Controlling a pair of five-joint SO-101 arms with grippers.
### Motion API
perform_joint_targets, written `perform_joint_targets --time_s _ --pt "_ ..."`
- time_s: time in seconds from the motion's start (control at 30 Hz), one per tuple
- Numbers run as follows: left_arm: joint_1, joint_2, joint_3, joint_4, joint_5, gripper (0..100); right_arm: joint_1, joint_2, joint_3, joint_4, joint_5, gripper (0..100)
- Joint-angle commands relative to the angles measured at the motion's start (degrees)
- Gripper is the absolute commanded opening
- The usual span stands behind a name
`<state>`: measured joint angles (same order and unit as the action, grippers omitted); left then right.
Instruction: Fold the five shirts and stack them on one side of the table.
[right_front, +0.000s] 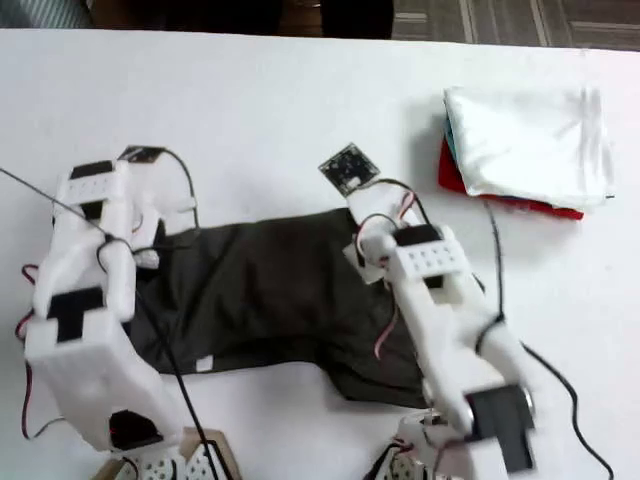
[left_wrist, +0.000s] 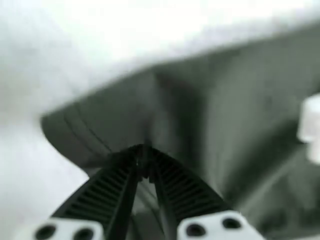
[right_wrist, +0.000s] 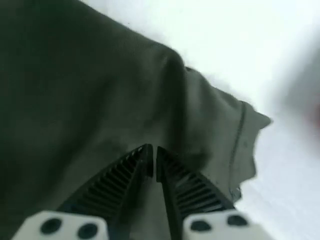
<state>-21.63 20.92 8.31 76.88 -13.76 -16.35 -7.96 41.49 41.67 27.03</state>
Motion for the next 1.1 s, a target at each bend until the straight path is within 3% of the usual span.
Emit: perform_joint_targets --time_s 0.0,0.37,0.5,0.83,1.07 --pt "-1.05 6.95 -11.38 2.46 0.09 2 -0.04 9.1 -7.38 -2.15 -0.35 1.9" --pt "-0.79 41.49 -71.16 25.05 0.09 2 3.38 40.4 -48.79 18.07 -0.35 1.9" --pt "-1.23 49.67 -84.7 25.41 0.0 2 4.0 49.1 -63.56 24.48 -0.35 1.9" --pt "-1.23 46.24 -85.14 25.67 0.26 2 2.77 56.57 -87.56 41.45 -0.35 1.9" --pt "-0.88 24.44 -62.73 25.67 -0.09 2 1.01 52.53 -99.25 53.49 -0.44 1.9"
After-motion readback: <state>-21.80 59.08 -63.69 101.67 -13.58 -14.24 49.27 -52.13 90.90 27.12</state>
